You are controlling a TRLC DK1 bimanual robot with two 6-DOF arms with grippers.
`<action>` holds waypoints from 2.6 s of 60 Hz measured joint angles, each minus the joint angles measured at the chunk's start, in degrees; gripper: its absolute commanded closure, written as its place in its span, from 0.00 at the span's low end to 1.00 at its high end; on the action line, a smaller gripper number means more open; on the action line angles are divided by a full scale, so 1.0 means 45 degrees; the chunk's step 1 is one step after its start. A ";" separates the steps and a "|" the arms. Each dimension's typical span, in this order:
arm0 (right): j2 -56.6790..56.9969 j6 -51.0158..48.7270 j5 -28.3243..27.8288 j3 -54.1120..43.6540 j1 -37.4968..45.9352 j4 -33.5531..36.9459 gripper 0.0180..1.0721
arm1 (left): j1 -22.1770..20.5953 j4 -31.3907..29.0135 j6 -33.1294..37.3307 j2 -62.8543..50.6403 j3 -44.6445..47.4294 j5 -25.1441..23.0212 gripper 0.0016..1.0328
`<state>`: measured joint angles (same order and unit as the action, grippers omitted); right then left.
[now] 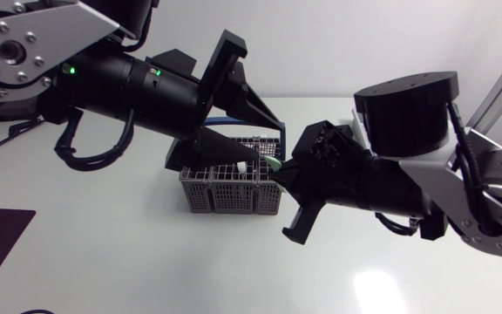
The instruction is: Unload the cutlery basket into the drawer organizer.
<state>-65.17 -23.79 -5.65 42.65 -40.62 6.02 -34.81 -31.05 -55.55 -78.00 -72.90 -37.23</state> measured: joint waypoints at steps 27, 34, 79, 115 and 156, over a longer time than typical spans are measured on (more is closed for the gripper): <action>0.1413 -0.2176 -0.3385 -0.0019 0.4600 0.3852 0.95 | 0.0078 -0.1151 0.1501 -0.0646 -0.0248 0.4503 0.16; 0.1418 -0.3361 -0.4240 0.0136 0.6169 0.4794 0.95 | 0.0049 -0.1423 0.1783 -0.1127 -0.0369 0.5081 0.16; -0.3269 -1.2468 -0.5625 0.3079 1.3440 0.7941 0.95 | -0.0058 -0.2103 0.2652 -0.2647 -0.1200 0.7121 0.15; -0.9515 -1.6072 -0.2608 0.7825 1.5810 0.7310 0.95 | -0.0452 -0.3041 0.2939 -0.3351 -0.2225 0.8233 0.12; -1.1778 -1.6825 -0.0427 0.8621 1.6305 0.5294 0.61 | -0.2764 -0.5775 0.3793 -0.3861 -0.4357 1.1390 0.11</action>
<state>-118.17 -99.50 -7.57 81.45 32.75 29.85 -47.24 -57.04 -38.48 -95.37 -92.51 14.02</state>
